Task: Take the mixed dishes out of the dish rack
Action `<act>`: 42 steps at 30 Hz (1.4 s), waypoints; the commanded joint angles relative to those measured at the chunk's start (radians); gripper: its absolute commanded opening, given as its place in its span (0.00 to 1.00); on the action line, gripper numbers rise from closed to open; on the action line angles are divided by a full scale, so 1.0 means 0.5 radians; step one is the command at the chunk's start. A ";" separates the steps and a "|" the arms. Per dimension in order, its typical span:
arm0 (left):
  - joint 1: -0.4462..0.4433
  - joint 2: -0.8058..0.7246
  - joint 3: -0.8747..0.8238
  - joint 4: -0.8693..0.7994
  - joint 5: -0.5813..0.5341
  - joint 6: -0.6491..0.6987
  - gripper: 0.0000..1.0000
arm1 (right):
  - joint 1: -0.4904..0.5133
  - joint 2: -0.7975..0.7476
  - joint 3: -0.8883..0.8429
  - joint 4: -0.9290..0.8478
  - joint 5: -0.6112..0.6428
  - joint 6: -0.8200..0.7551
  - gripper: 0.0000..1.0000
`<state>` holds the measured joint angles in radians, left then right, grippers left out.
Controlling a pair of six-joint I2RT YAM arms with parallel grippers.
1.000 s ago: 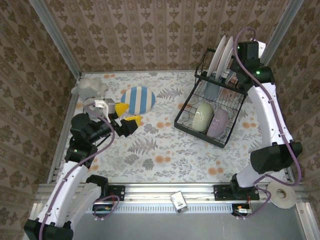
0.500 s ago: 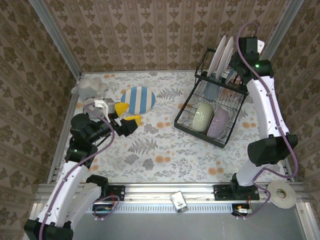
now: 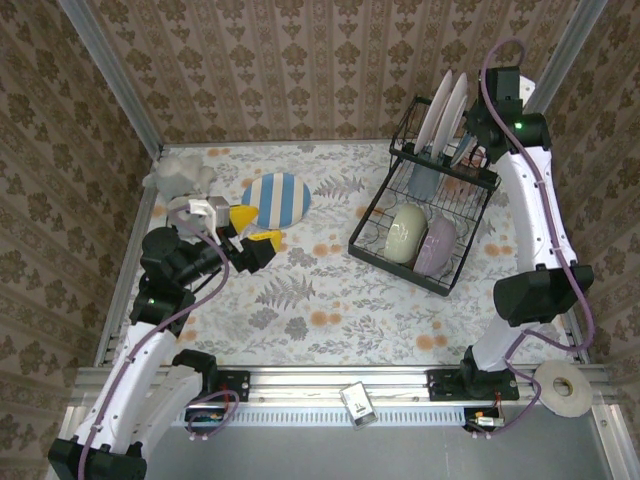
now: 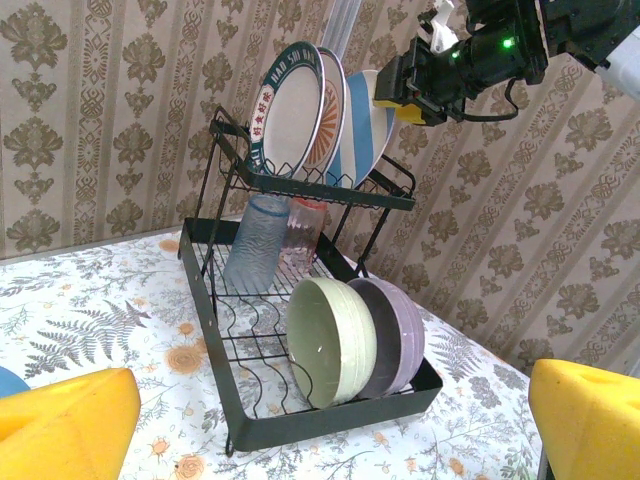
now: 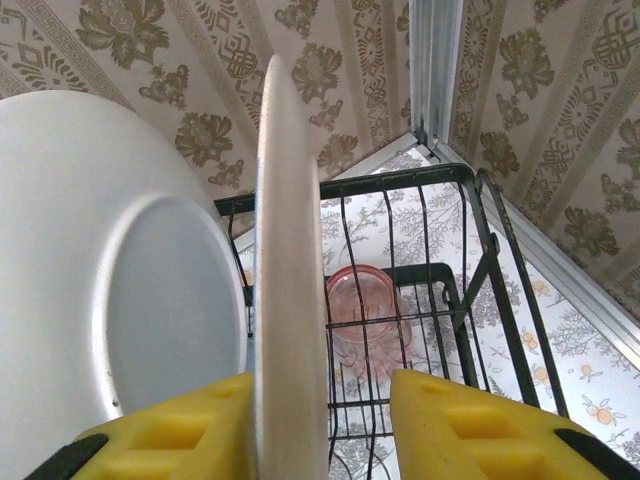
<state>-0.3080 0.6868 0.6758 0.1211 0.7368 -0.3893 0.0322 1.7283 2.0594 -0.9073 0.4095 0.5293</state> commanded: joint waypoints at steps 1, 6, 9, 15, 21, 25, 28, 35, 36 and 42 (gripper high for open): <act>-0.001 -0.027 -0.023 0.081 0.030 -0.021 1.00 | -0.006 0.059 0.097 -0.084 -0.027 0.020 0.33; -0.001 -0.023 -0.029 0.088 0.029 -0.019 1.00 | -0.004 0.102 0.148 -0.115 0.011 0.033 0.26; -0.001 -0.021 -0.027 0.089 0.032 -0.018 1.00 | -0.003 0.110 0.165 -0.120 0.022 0.035 0.22; -0.001 -0.009 -0.033 0.110 0.051 -0.030 1.00 | 0.019 0.141 0.232 -0.129 0.051 -0.005 0.02; -0.001 -0.003 -0.032 0.111 0.073 -0.033 1.00 | 0.072 0.174 0.297 -0.124 0.140 -0.018 0.00; -0.004 0.017 -0.030 0.119 0.109 -0.046 1.00 | 0.129 0.189 0.344 -0.115 0.249 -0.061 0.00; -0.007 0.040 -0.027 0.147 0.153 -0.075 1.00 | 0.179 0.189 0.376 -0.101 0.378 -0.122 0.00; -0.016 0.094 -0.066 0.367 0.299 -0.215 1.00 | 0.238 0.145 0.376 -0.030 0.568 -0.241 0.00; -0.017 0.101 -0.064 0.369 0.312 -0.220 1.00 | 0.245 0.139 0.376 -0.018 0.589 -0.262 0.00; -0.019 0.128 -0.063 0.374 0.315 -0.218 1.00 | 0.266 0.121 0.379 0.028 0.666 -0.341 0.00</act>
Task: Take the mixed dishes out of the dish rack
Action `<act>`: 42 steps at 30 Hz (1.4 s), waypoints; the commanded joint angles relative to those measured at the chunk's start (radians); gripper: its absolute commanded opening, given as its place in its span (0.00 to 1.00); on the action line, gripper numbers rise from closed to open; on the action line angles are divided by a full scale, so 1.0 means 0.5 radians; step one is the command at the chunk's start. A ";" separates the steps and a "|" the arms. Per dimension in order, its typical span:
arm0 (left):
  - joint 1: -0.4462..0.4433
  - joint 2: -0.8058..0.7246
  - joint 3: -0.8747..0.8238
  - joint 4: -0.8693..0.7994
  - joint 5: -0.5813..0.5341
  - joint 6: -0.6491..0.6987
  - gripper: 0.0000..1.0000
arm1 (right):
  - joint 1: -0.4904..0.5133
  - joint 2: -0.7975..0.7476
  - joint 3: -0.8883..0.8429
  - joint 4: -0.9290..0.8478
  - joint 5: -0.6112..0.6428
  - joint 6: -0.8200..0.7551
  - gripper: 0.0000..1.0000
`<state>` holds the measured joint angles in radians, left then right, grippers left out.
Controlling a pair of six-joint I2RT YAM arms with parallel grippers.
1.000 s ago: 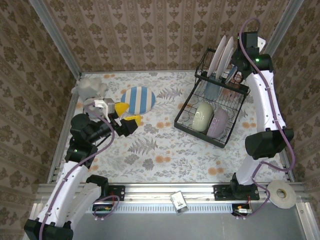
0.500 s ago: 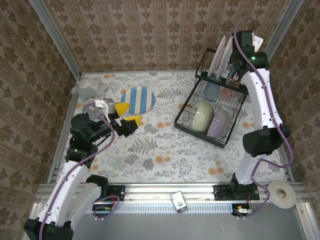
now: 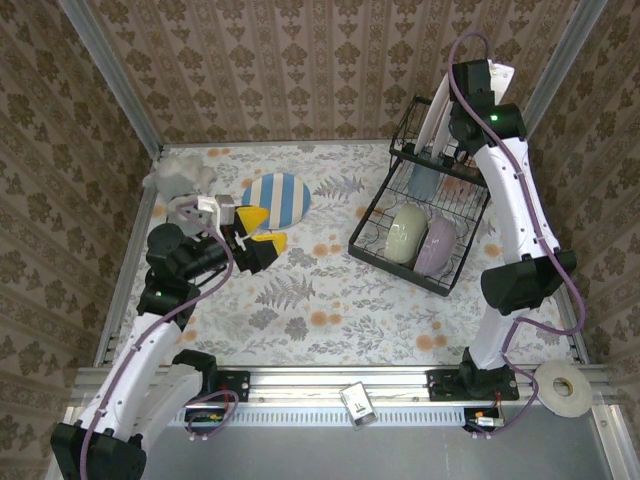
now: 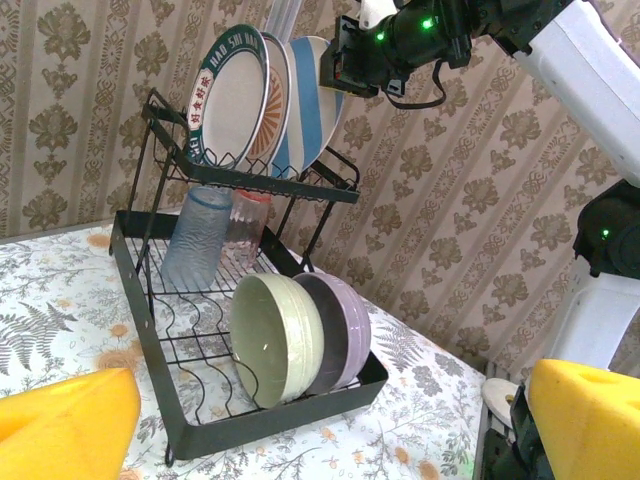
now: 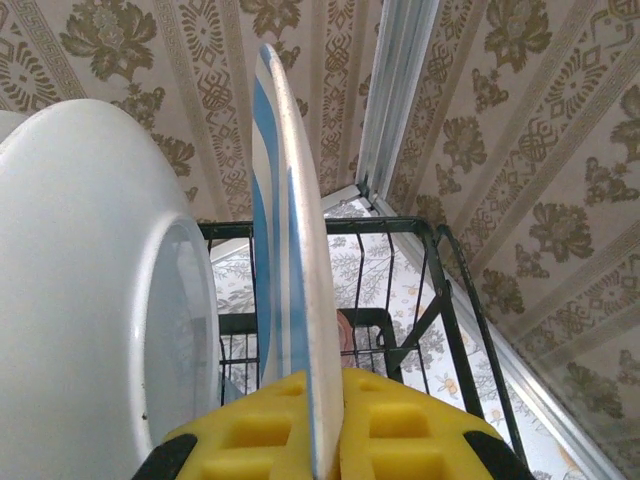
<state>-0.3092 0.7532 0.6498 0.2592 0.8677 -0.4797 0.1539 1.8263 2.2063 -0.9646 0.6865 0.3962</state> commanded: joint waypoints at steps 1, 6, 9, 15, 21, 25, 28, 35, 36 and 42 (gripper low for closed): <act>-0.016 -0.003 -0.010 0.093 0.052 -0.035 1.00 | 0.027 -0.080 0.088 0.152 0.129 -0.091 0.00; -0.016 0.008 -0.009 0.086 0.045 -0.031 1.00 | 0.040 -0.104 0.087 0.188 0.180 -0.142 0.00; -0.015 0.018 -0.003 0.078 0.042 -0.022 1.00 | 0.051 -0.135 0.076 0.212 0.231 -0.170 0.00; -0.015 0.039 0.001 0.071 0.035 -0.018 1.00 | 0.059 -0.227 0.032 0.284 0.273 -0.218 0.00; -0.016 0.069 0.011 0.049 0.017 -0.007 1.00 | 0.073 -0.418 -0.096 0.359 0.301 -0.267 0.00; -0.016 0.098 0.038 -0.007 -0.005 0.009 1.00 | 0.096 -0.620 -0.261 0.398 0.296 -0.295 0.00; -0.016 0.110 0.043 -0.006 -0.021 -0.007 1.00 | 0.112 -0.798 -0.428 0.409 0.260 -0.319 0.00; -0.016 0.150 0.074 -0.100 -0.103 -0.020 1.00 | 0.261 -1.339 -0.910 0.446 0.252 -0.316 0.00; -0.016 0.152 0.078 -0.112 -0.113 -0.022 1.00 | 0.283 -1.420 -0.971 0.431 0.218 -0.296 0.00; -0.021 0.140 0.081 -0.149 -0.151 -0.060 1.00 | 0.298 -1.741 -1.166 0.161 -0.154 -0.092 0.00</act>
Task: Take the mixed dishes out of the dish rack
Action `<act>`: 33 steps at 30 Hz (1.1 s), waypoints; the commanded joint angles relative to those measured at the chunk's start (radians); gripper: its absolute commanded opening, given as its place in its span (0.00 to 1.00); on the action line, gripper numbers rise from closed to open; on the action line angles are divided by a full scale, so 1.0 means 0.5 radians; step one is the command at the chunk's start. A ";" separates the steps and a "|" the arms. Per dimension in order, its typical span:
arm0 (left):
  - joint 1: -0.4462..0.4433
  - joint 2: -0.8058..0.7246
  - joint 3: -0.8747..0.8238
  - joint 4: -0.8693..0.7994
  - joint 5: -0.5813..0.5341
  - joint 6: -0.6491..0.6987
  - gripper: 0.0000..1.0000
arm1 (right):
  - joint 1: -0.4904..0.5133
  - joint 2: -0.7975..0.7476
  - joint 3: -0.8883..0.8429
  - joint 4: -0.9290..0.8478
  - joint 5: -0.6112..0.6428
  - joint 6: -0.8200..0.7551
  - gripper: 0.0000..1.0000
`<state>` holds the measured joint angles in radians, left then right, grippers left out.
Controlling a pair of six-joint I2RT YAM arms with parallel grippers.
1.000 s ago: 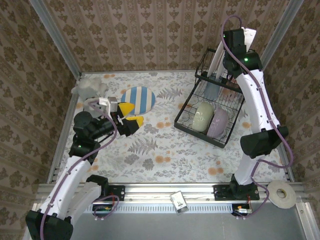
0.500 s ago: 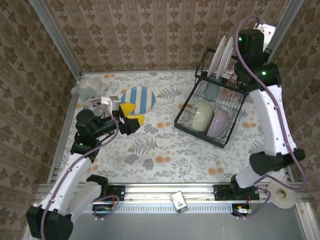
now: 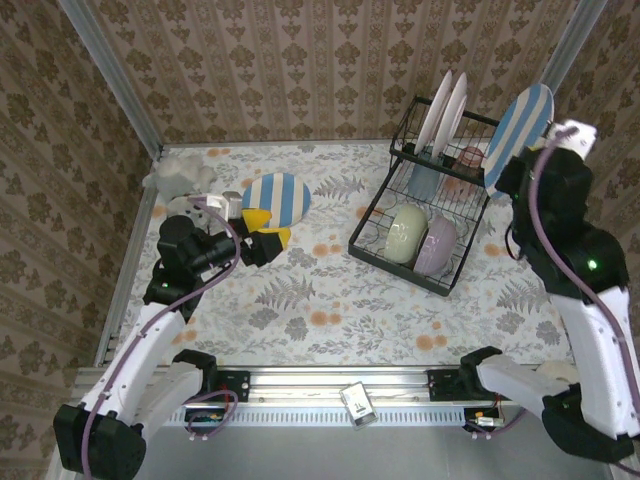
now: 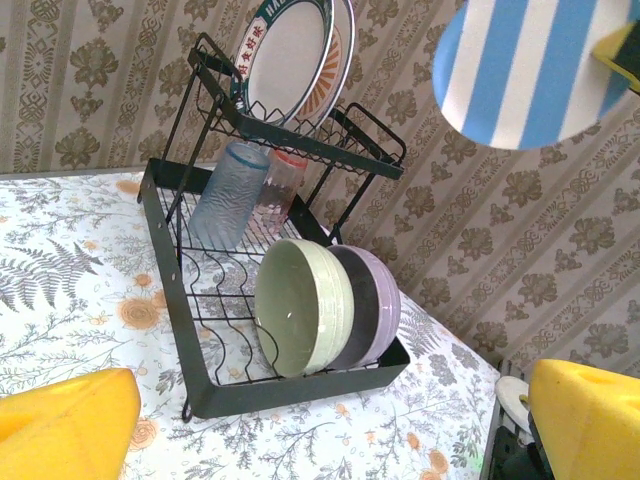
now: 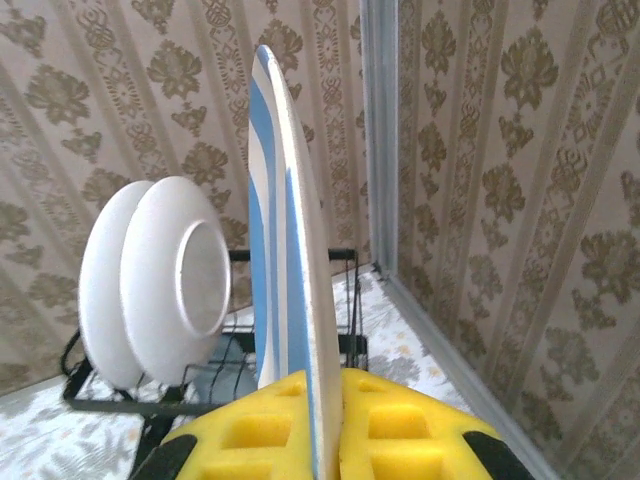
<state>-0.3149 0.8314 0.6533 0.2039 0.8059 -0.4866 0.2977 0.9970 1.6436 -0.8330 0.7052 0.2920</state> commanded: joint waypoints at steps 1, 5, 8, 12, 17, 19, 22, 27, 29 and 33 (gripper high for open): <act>-0.008 -0.018 0.071 -0.032 -0.024 -0.057 1.00 | 0.010 -0.125 -0.081 -0.122 -0.270 0.135 0.00; -0.010 -0.034 0.059 0.002 0.020 -0.092 1.00 | 0.012 -0.249 -0.217 -0.158 -0.580 0.201 0.00; -0.011 -0.034 0.092 -0.097 0.039 -0.059 1.00 | 0.012 -0.273 -0.303 -0.153 -0.858 0.230 0.00; -0.011 -0.043 0.092 -0.083 0.074 -0.084 1.00 | 0.010 -0.310 -0.494 -0.013 -1.190 0.324 0.00; -0.016 0.006 0.078 -0.045 0.127 -0.097 1.00 | 0.012 -0.310 -0.795 0.337 -1.660 0.490 0.00; -0.021 0.055 0.080 -0.036 0.143 -0.119 1.00 | 0.010 -0.301 -0.896 0.484 -1.816 0.543 0.00; -0.027 0.123 0.085 -0.026 0.171 -0.158 1.00 | 0.011 -0.283 -1.042 0.724 -1.986 0.627 0.00; -0.157 0.251 0.057 -0.022 0.098 -0.241 1.00 | 0.011 -0.214 -1.286 1.090 -2.263 0.794 0.00; -0.215 0.292 0.031 0.059 0.059 -0.317 1.00 | 0.009 -0.198 -1.374 1.216 -2.332 0.850 0.00; -0.258 0.403 0.006 0.302 0.026 -0.493 1.00 | -0.024 -0.159 -1.517 1.372 -2.475 0.927 0.00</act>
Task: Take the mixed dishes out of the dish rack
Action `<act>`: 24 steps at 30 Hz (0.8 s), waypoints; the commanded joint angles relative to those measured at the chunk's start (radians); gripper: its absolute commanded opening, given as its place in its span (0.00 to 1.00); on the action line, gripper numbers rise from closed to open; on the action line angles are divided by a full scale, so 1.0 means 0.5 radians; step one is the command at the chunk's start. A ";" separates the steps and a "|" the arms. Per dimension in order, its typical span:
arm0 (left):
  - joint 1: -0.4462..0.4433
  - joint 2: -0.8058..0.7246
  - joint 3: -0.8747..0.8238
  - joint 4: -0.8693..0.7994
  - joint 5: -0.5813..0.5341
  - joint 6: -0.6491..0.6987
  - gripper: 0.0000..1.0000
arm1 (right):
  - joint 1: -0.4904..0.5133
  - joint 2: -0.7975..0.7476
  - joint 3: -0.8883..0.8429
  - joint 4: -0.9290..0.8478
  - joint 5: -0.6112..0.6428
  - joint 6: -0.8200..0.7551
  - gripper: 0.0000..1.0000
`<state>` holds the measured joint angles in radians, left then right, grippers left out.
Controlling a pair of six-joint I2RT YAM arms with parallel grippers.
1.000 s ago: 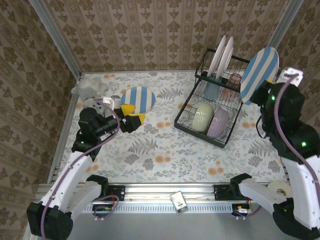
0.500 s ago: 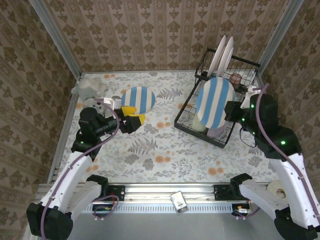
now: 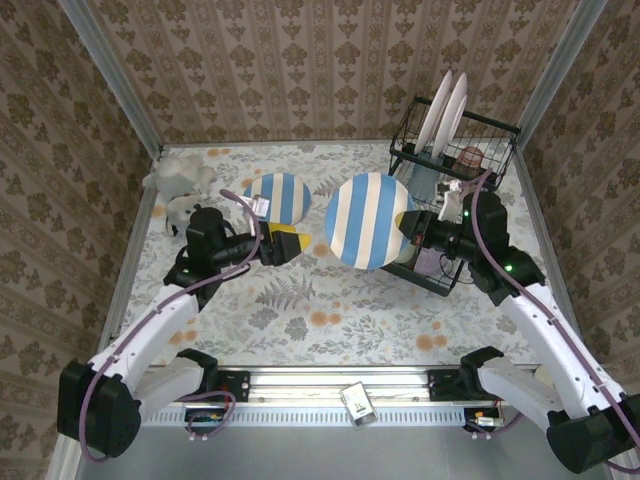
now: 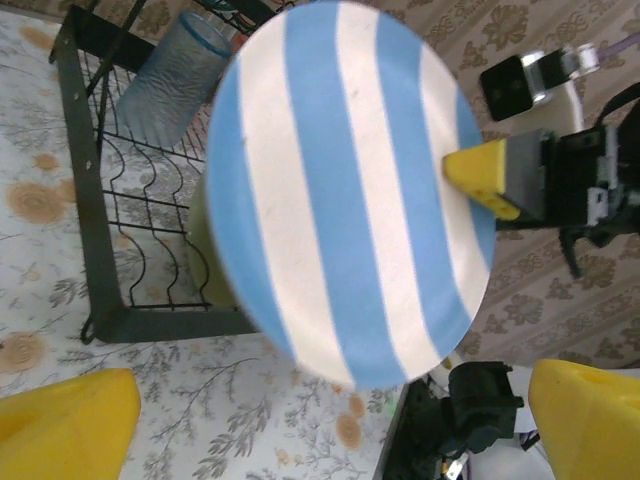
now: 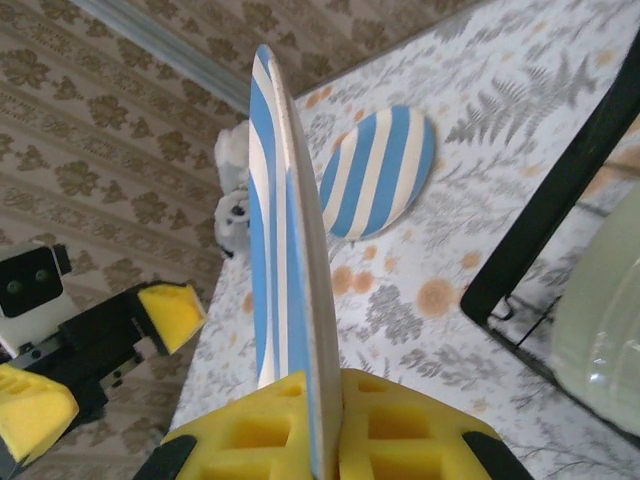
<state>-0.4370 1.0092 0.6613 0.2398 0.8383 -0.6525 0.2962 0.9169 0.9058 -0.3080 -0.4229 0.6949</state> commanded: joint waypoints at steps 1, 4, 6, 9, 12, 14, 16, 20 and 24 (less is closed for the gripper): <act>-0.013 0.093 0.007 0.251 -0.049 -0.197 1.00 | -0.051 0.012 -0.082 0.373 -0.281 0.154 0.00; -0.016 0.234 0.039 0.370 -0.039 -0.310 0.98 | -0.195 0.053 -0.199 0.622 -0.509 0.323 0.00; -0.014 0.312 0.060 0.400 -0.042 -0.365 0.98 | -0.283 0.091 -0.264 0.773 -0.599 0.438 0.00; -0.015 0.400 0.099 0.401 -0.041 -0.400 0.98 | -0.340 0.142 -0.307 0.895 -0.699 0.515 0.00; -0.018 0.476 0.139 0.478 -0.005 -0.441 0.97 | -0.348 0.163 -0.331 0.922 -0.724 0.523 0.00; -0.024 0.547 0.155 0.559 0.031 -0.493 0.94 | -0.369 0.175 -0.364 0.975 -0.751 0.553 0.00; -0.025 0.638 0.159 0.724 0.071 -0.592 0.90 | -0.396 0.188 -0.395 1.005 -0.760 0.570 0.00; -0.026 0.791 0.164 1.006 0.091 -0.798 0.84 | -0.434 0.215 -0.440 1.127 -0.805 0.638 0.00; -0.113 0.882 0.184 1.139 0.091 -0.886 0.76 | -0.454 0.247 -0.442 1.154 -0.821 0.650 0.00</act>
<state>-0.4736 1.4399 0.7200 0.6880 0.8539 -1.0290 0.0753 1.0397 0.6857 0.1745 -0.7834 0.9897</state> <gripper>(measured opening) 0.773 0.085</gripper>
